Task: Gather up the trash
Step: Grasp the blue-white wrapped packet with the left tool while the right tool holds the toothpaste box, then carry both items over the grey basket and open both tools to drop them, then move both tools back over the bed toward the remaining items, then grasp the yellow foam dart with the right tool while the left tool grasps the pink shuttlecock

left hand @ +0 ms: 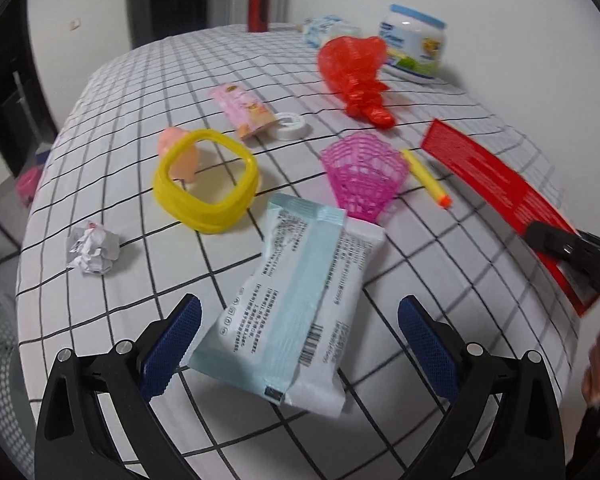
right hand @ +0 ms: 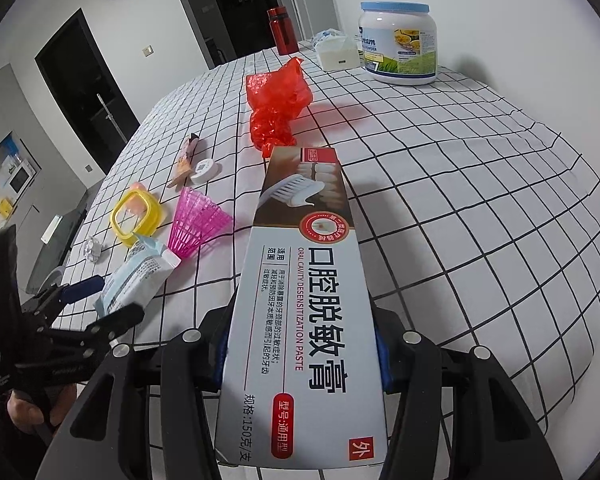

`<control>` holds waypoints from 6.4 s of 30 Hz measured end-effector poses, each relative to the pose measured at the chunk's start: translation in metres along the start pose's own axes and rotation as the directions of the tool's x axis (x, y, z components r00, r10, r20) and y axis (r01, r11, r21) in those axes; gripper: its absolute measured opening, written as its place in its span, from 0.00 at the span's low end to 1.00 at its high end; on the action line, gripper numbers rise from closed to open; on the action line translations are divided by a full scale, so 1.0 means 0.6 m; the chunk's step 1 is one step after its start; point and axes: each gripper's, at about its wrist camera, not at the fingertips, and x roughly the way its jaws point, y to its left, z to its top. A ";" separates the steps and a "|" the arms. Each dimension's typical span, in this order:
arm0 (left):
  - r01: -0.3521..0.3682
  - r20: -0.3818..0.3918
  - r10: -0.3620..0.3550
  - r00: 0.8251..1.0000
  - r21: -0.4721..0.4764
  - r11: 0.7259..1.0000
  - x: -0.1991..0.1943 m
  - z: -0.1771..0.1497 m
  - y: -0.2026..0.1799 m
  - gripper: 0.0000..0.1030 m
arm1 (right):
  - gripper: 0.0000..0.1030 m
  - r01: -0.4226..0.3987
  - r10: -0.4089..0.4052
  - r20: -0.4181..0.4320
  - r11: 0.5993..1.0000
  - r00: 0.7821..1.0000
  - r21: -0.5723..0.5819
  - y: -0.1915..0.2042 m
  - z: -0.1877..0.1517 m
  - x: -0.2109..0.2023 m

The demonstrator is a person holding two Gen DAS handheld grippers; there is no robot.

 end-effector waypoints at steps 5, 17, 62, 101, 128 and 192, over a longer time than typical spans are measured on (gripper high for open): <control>-0.054 -0.032 0.053 0.998 -0.024 0.998 0.019 -0.003 0.001 0.80 | 0.49 -0.003 0.003 0.004 1.000 1.000 -0.009 0.002 -0.003 -0.001; -0.074 0.038 0.079 0.996 -0.109 0.991 -0.027 -0.021 0.022 0.54 | 0.49 -0.003 0.004 0.025 0.999 1.000 -0.037 0.021 -0.001 -0.011; -0.487 -0.099 0.525 0.845 -0.549 0.679 -0.225 -0.234 0.443 0.52 | 0.49 -0.500 0.381 -0.324 0.695 0.866 -0.517 0.647 -0.051 0.127; -0.531 -0.156 0.552 0.819 -0.572 0.625 -0.234 -0.266 0.475 0.71 | 0.62 -0.491 0.350 -0.346 0.667 0.870 -0.560 0.699 -0.078 0.150; -0.448 0.003 0.520 0.854 -0.505 0.738 -0.240 -0.186 0.318 0.79 | 0.64 -0.319 0.313 -0.095 0.816 0.945 -0.483 0.466 -0.044 0.038; -0.166 0.107 0.184 0.977 -0.156 0.974 0.002 0.049 -0.032 0.88 | 0.12 0.019 -0.023 -0.022 0.990 1.000 -0.140 0.014 0.089 0.123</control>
